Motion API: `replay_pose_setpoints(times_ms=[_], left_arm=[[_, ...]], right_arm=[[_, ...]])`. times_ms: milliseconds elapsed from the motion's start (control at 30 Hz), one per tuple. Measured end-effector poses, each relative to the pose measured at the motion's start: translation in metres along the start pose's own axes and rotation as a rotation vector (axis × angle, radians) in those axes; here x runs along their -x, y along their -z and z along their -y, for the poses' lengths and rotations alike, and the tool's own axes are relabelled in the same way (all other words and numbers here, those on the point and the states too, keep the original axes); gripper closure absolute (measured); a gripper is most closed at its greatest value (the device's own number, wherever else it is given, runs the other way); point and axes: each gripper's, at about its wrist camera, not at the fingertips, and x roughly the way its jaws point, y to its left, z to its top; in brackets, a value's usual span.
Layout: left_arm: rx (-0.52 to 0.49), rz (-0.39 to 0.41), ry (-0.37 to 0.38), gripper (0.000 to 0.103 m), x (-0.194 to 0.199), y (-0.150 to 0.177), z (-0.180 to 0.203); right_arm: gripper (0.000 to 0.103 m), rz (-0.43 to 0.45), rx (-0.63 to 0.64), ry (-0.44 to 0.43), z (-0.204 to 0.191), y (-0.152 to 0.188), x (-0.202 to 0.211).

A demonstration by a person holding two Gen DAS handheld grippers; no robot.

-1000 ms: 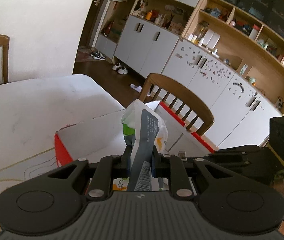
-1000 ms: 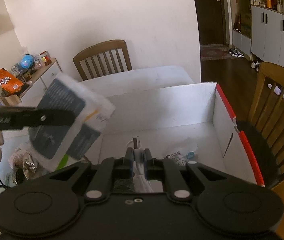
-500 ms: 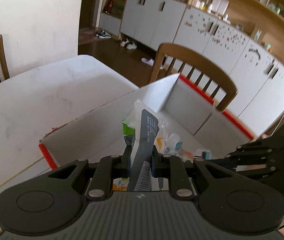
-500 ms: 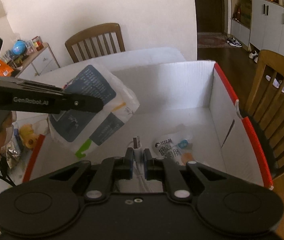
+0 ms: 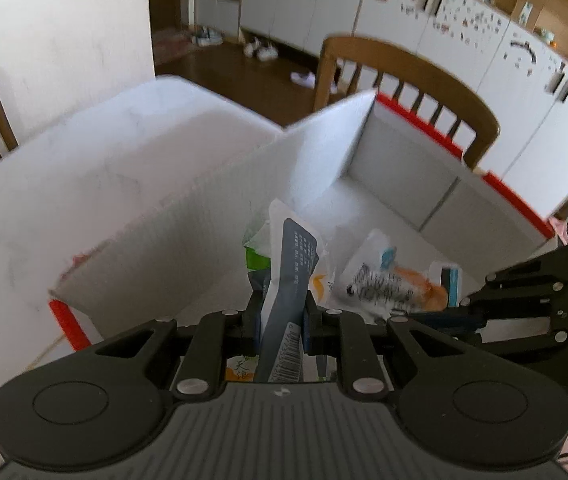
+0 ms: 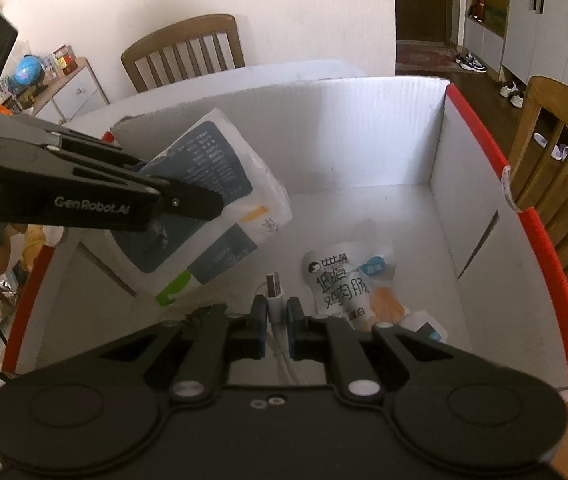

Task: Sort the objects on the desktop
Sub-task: 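Lower the tissue pack into the red shoebox with the left gripper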

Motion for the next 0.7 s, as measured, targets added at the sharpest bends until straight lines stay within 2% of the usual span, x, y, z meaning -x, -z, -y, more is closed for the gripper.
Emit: replay_pose_setpoints(times_ms=[133, 333, 700], left_arm=[[-0.017, -0.022, 0.002, 0.086, -0.006, 0.000, 0.003], [-0.029, -0.064, -0.009, 0.086, -0.016, 0.001, 0.004], [-0.020, -0.090, -0.003, 0.086, -0.022, -0.001, 0.001]], right_arm=[[0.094, -0.014, 0.017, -0.011, -0.002, 0.001, -0.003], [0.094, -0.045, 0.034, 0.017, -0.002, 0.002, -0.010], [0.093, -0.088, 0.051, 0.056, -0.003, 0.001, -0.018]])
